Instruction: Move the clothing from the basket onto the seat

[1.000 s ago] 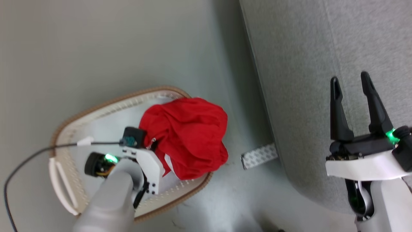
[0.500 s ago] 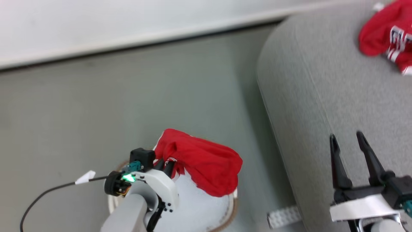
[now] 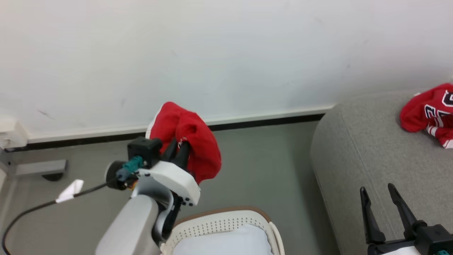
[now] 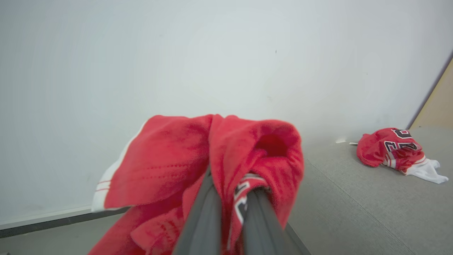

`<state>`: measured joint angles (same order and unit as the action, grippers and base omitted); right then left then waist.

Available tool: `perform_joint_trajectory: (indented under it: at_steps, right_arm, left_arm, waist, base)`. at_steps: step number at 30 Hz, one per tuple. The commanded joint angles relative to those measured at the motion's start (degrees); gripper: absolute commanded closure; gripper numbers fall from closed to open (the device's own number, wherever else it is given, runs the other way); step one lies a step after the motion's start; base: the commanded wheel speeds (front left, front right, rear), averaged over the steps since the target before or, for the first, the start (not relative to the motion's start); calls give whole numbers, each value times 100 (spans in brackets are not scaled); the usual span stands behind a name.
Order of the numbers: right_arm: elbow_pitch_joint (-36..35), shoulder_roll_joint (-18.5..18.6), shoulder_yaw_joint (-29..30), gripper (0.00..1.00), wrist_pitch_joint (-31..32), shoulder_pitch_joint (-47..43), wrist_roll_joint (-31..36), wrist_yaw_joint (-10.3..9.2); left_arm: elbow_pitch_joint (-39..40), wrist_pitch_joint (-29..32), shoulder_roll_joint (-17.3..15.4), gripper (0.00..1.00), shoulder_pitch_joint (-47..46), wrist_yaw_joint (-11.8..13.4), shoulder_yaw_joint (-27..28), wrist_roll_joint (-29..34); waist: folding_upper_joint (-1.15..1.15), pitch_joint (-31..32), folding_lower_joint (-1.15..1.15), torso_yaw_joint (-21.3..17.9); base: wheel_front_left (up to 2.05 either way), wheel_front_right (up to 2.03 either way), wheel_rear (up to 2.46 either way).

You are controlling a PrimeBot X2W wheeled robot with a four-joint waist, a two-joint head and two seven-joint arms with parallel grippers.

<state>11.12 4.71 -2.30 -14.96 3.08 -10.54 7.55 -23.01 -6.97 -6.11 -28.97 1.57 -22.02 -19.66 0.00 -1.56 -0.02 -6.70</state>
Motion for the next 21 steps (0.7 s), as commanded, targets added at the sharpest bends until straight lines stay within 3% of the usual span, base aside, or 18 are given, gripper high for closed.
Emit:
perform_joint_trajectory:
  at_steps: [1, 12, 21]
  right_arm:
    - [4, 3, -26, 0, -11, -86, 2, -13]
    - [-131, -17, -251, 0, -11, -349, -12, -13]
    - [-348, -34, -349, 0, -11, -609, 18, -13]
  left_arm:
    - [227, 105, -113, 100, 86, 62, 42, -34]
    - [2237, 963, -635, 100, 320, 451, 213, 66]
    - [2878, 1277, -760, 100, 470, 595, 217, 67]
  waist:
    - [0, 239, 2, 177]
    - [0, 478, 2, 171]
    - [0, 489, 2, 138]
  base:
    - [0, 0, 0]
    - [0, 0, 0]
    - [0, 0, 0]
